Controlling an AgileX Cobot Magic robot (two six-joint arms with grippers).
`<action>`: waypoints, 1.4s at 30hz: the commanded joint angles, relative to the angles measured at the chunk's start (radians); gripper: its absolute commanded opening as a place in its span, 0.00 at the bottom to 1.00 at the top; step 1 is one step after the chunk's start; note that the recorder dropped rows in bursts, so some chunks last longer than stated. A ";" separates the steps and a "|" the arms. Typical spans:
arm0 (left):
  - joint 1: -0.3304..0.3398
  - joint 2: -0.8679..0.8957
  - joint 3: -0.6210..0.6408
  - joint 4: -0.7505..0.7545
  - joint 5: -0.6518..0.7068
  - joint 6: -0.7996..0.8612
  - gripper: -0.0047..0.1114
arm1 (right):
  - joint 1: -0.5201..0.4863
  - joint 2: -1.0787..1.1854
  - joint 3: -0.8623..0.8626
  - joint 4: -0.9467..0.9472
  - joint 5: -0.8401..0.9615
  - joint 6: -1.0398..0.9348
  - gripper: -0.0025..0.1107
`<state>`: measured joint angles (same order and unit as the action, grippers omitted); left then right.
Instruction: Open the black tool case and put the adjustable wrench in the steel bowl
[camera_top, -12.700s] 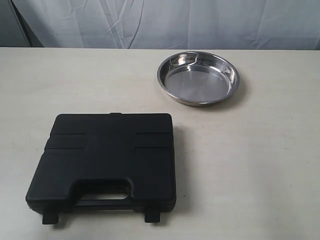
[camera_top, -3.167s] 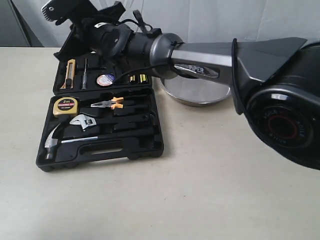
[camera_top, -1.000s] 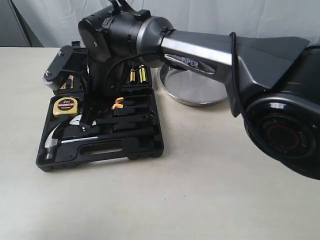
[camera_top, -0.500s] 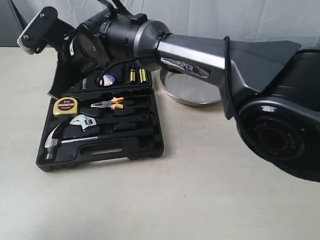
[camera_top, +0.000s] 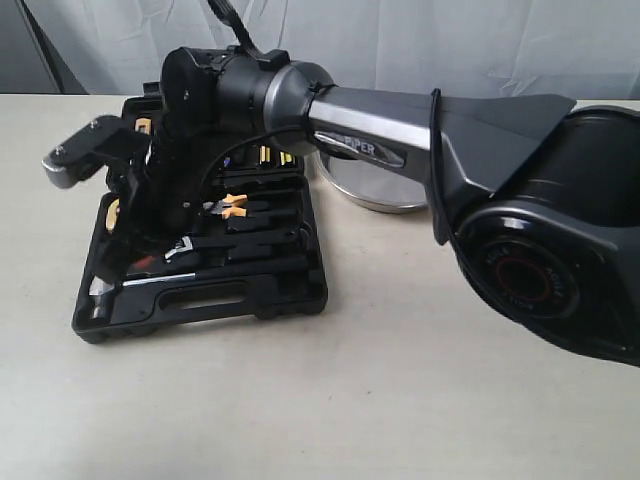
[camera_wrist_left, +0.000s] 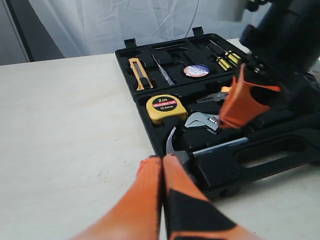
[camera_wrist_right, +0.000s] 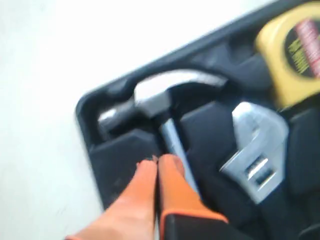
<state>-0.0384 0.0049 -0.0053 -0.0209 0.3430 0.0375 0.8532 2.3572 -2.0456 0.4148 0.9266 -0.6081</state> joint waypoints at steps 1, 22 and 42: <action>-0.004 -0.005 0.005 0.000 -0.010 -0.002 0.04 | -0.003 -0.009 -0.004 0.012 -0.360 0.006 0.01; -0.004 -0.005 0.005 0.000 -0.010 -0.002 0.04 | -0.106 -0.009 -0.004 -0.546 -0.414 0.540 0.01; -0.004 -0.005 0.005 0.000 -0.010 -0.002 0.04 | -0.092 -0.009 -0.004 -0.157 0.114 -0.033 0.01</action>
<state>-0.0384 0.0049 -0.0053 -0.0209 0.3430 0.0375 0.7612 2.3599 -2.0456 0.1255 1.0322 -0.4197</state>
